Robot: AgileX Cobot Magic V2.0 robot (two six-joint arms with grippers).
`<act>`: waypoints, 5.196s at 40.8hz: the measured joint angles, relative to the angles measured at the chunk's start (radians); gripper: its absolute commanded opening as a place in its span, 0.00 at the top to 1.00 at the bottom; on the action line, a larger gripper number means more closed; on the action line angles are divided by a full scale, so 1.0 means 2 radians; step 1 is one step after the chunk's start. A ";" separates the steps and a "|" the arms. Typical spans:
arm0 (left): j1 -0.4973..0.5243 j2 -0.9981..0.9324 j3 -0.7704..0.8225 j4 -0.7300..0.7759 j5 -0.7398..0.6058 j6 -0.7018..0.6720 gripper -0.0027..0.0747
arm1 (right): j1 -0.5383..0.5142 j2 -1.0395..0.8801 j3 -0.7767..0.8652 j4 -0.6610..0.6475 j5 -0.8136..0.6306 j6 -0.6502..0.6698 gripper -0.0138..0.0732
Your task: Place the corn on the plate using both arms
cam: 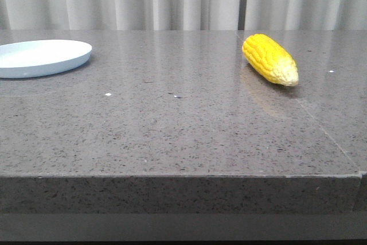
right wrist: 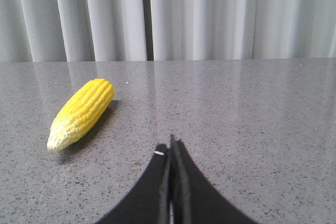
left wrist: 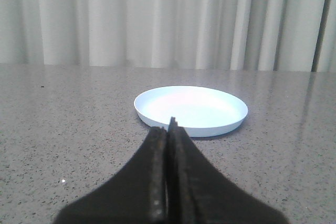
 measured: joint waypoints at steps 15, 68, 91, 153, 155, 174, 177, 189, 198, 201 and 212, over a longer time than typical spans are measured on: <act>0.000 0.000 0.000 0.000 0.000 0.000 0.99 | 0.000 0.000 0.000 0.000 0.000 0.000 0.94; 0.000 0.206 -0.335 0.016 0.244 0.000 0.99 | 0.000 0.235 -0.357 0.001 0.305 0.000 0.94; 0.000 0.264 -0.335 0.006 0.281 0.000 0.40 | 0.000 0.330 -0.357 0.001 0.318 0.000 0.19; 0.092 0.831 -0.635 -0.212 0.342 0.218 0.28 | 0.000 0.332 -0.357 0.001 0.327 -0.007 0.14; 0.092 0.845 -0.644 -0.218 0.338 0.220 0.28 | 0.000 0.332 -0.357 0.001 0.327 -0.007 0.14; 0.092 0.918 -0.699 -0.226 0.330 0.223 0.46 | 0.000 0.332 -0.357 0.001 0.327 -0.008 0.14; 0.092 0.921 -0.704 -0.226 0.330 0.223 0.56 | 0.000 0.332 -0.357 0.001 0.327 -0.008 0.14; 0.092 0.923 -0.704 -0.226 0.332 0.223 0.95 | 0.000 0.332 -0.357 0.001 0.327 -0.008 0.14; 0.092 0.923 -0.716 -0.234 0.342 0.223 0.99 | 0.000 0.332 -0.357 0.001 0.327 -0.008 0.14; 0.087 0.921 -0.729 -0.235 0.352 0.223 0.99 | 0.000 0.332 -0.357 0.001 0.327 -0.008 0.14; -0.002 0.882 -0.800 -0.235 0.381 0.235 0.99 | 0.000 0.332 -0.357 0.001 0.327 -0.008 0.14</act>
